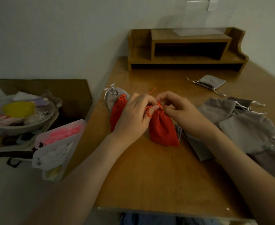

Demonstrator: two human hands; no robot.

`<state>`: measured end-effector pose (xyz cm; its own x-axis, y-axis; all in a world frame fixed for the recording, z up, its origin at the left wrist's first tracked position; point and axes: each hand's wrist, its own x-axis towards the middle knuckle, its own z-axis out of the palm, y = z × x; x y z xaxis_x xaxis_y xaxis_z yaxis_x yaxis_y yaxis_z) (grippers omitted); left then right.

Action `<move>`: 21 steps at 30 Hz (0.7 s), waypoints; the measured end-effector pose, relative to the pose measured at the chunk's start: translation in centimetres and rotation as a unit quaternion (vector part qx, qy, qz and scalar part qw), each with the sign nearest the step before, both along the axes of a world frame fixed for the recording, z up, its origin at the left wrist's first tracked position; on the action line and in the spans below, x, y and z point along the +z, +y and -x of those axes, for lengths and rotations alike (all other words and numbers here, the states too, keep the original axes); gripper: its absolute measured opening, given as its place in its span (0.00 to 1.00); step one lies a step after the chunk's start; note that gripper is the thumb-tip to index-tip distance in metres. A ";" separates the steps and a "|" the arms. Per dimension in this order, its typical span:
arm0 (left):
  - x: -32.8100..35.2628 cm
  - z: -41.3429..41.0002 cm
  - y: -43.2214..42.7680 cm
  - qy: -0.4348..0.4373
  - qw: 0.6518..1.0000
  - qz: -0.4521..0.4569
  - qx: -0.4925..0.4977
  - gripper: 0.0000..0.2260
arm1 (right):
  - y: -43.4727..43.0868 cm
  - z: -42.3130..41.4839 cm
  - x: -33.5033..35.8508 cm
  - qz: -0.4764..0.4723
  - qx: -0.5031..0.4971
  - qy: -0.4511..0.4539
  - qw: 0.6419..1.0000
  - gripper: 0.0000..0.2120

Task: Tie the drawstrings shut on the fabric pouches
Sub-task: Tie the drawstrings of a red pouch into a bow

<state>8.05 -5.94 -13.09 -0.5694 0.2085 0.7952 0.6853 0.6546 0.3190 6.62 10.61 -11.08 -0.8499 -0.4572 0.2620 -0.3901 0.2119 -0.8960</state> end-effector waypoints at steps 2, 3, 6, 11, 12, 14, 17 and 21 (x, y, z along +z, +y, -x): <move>0.0 0.0 0.0 -0.007 1.000 0.005 -0.006 0.05 | -0.1 0.5 -0.5 -0.081 -0.078 0.094 0.989 0.13; 0.0 -0.1 0.1 -0.011 1.000 0.007 -0.010 0.06 | -0.1 0.8 -0.9 -0.114 -0.120 0.131 0.977 0.11; 0.0 -0.1 0.1 -0.023 1.000 -0.001 -0.012 0.05 | 0.2 1.5 -1.3 -0.094 -0.211 0.138 0.963 0.11; 0.0 -0.3 0.2 -0.027 1.000 -0.002 -0.013 0.05 | 0.4 0.3 0.4 0.073 -0.021 -0.071 0.995 0.18; 0.0 -0.2 0.2 -0.023 1.000 -0.003 -0.012 0.05 | 0.4 0.1 0.4 0.071 0.019 -0.093 0.993 0.20; 0.0 -0.2 0.2 -0.017 1.000 -0.012 -0.009 0.05 | 0.1 0.0 0.1 0.048 0.057 -0.108 0.991 0.18; 0.0 -0.1 0.3 -0.020 1.000 -0.016 -0.006 0.05 | -0.1 0.0 -0.2 0.037 0.038 -0.107 0.993 0.10; 0.1 -0.1 0.2 -0.013 1.000 -0.012 0.002 0.05 | -0.2 0.2 -0.2 0.076 -0.014 -0.098 0.992 0.06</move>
<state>8.11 -5.74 -12.99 -0.5904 0.1873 0.7851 0.6746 0.6486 0.3525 6.38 10.37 -11.30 -0.9032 -0.4006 0.1543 -0.2010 0.0770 -0.9766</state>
